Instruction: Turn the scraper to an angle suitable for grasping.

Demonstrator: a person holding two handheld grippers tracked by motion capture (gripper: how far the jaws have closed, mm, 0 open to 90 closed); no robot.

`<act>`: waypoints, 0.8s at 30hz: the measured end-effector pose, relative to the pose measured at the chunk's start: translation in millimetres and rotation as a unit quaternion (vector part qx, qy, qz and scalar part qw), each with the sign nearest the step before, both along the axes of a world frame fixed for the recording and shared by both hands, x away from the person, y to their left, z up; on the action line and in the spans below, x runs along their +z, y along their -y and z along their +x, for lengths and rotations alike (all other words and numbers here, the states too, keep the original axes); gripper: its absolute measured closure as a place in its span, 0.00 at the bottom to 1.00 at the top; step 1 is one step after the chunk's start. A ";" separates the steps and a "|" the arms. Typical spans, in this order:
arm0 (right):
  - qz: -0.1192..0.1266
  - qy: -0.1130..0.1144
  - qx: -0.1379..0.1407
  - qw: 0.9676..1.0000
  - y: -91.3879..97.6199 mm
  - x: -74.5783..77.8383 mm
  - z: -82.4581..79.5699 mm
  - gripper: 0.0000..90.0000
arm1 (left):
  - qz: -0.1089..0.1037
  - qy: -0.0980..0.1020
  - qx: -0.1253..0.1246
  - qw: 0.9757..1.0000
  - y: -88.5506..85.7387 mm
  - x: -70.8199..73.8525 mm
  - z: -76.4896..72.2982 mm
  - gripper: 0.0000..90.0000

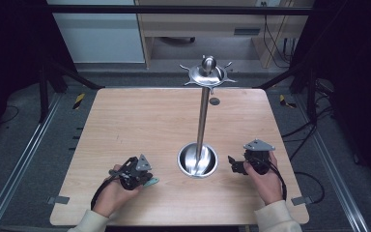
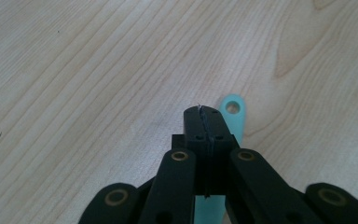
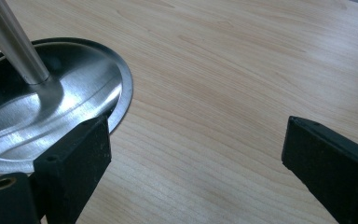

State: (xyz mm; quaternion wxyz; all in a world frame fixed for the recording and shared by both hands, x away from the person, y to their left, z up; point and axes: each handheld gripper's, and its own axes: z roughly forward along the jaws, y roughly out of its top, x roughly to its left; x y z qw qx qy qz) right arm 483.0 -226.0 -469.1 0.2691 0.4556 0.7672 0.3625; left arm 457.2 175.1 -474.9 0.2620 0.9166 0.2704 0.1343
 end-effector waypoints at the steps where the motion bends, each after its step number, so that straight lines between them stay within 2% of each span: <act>1: -0.001 0.002 0.002 1.000 0.5 0.1 0.3 0.09 | -0.002 0.002 -0.001 1.000 0.8 2.6 -0.4 1.00; 2: -0.001 0.002 0.002 1.000 0.5 0.1 0.3 0.09 | -0.002 0.002 -0.001 1.000 0.8 2.6 -0.4 1.00; 5: 0.000 0.001 0.000 1.000 1.3 0.2 0.4 0.09 | -0.001 0.008 -0.002 1.000 1.3 15.6 1.2 1.00; 8: 0.000 0.001 0.000 1.000 1.1 0.1 0.5 0.09 | 0.021 0.007 -0.006 1.000 0.0 22.8 1.4 0.98; 9: -0.001 0.001 0.000 1.000 1.2 0.2 0.5 0.09 | 0.030 0.001 -0.008 1.000 -0.3 24.5 1.6 0.97; 14: -0.001 0.001 -0.001 1.000 1.2 0.5 0.6 0.09 | 0.068 -0.012 -0.021 0.997 3.5 28.8 0.8 0.92; 18: 0.000 0.002 -0.001 1.000 1.2 0.6 0.5 0.09 | 0.083 -0.015 -0.028 0.996 6.5 29.6 1.2 0.87; 21: 0.001 0.001 0.000 1.000 1.2 0.8 0.4 0.09 | 0.092 -0.017 -0.031 0.995 8.3 29.2 1.8 0.79; 24: 0.002 0.002 0.000 1.000 1.1 0.9 0.4 0.09 | 0.100 -0.031 -0.040 0.994 8.1 28.4 2.6 0.75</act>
